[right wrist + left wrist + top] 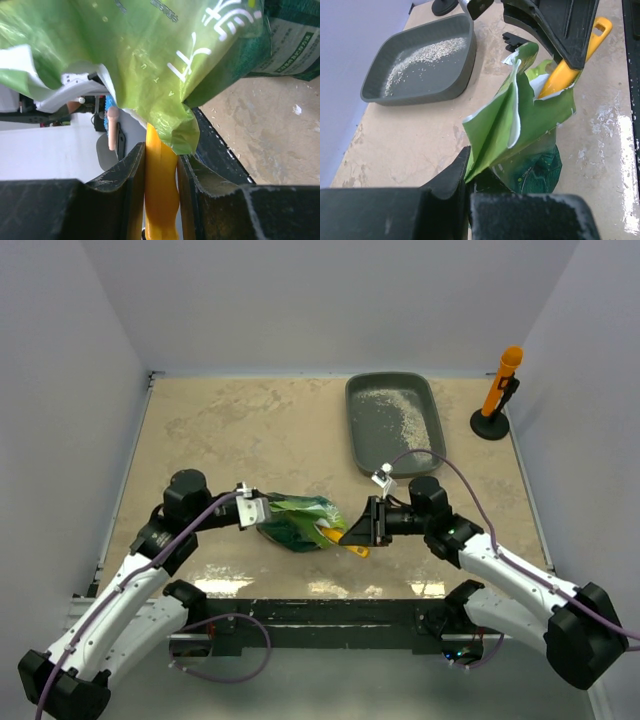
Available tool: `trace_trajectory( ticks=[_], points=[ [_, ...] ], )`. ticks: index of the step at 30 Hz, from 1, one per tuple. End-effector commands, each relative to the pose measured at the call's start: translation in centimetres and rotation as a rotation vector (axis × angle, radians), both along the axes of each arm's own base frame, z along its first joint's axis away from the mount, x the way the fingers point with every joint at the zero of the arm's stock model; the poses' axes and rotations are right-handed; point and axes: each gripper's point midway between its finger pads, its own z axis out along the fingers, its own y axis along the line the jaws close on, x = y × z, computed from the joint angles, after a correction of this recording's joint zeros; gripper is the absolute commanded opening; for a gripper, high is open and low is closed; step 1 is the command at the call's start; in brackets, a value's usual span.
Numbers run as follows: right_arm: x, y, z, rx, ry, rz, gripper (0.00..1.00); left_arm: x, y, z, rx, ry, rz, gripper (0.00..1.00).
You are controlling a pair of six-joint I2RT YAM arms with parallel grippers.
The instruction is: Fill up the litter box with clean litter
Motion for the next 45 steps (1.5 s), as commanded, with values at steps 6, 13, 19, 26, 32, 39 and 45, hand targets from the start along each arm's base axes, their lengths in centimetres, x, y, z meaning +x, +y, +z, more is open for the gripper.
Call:
trace_trajectory(
  ticks=[6, 13, 19, 26, 32, 39, 45],
  points=[
    [0.2, 0.4, 8.0, 0.053, -0.070, 0.005, 0.00, -1.4, -0.7, 1.1, -0.080, -0.082, -0.082, 0.00],
    [-1.4, -0.5, 9.3, 0.092, -0.045, -0.007, 0.00, -2.0, -0.7, 0.8, -0.088, -0.127, -0.081, 0.00],
    [-3.0, -1.5, 9.6, 0.138, -0.023, -0.023, 0.00, -2.2, -0.6, 1.0, -0.095, -0.145, -0.075, 0.00],
    [-4.4, -2.6, 8.9, 0.155, -0.010, -0.040, 0.00, -2.0, -0.8, 1.2, -0.085, -0.111, -0.078, 0.00],
    [-5.3, -3.6, 8.4, 0.168, -0.009, -0.079, 0.00, -1.8, -0.6, 1.4, -0.082, -0.119, -0.064, 0.00],
    [-6.4, -4.8, 7.7, 0.178, -0.012, -0.117, 0.00, -1.4, -0.6, 1.9, -0.114, -0.124, -0.040, 0.00],
    [-7.0, -5.5, 6.6, 0.215, -0.006, -0.150, 0.00, -1.2, -1.0, 2.7, -0.126, -0.097, -0.047, 0.00]
  ],
)
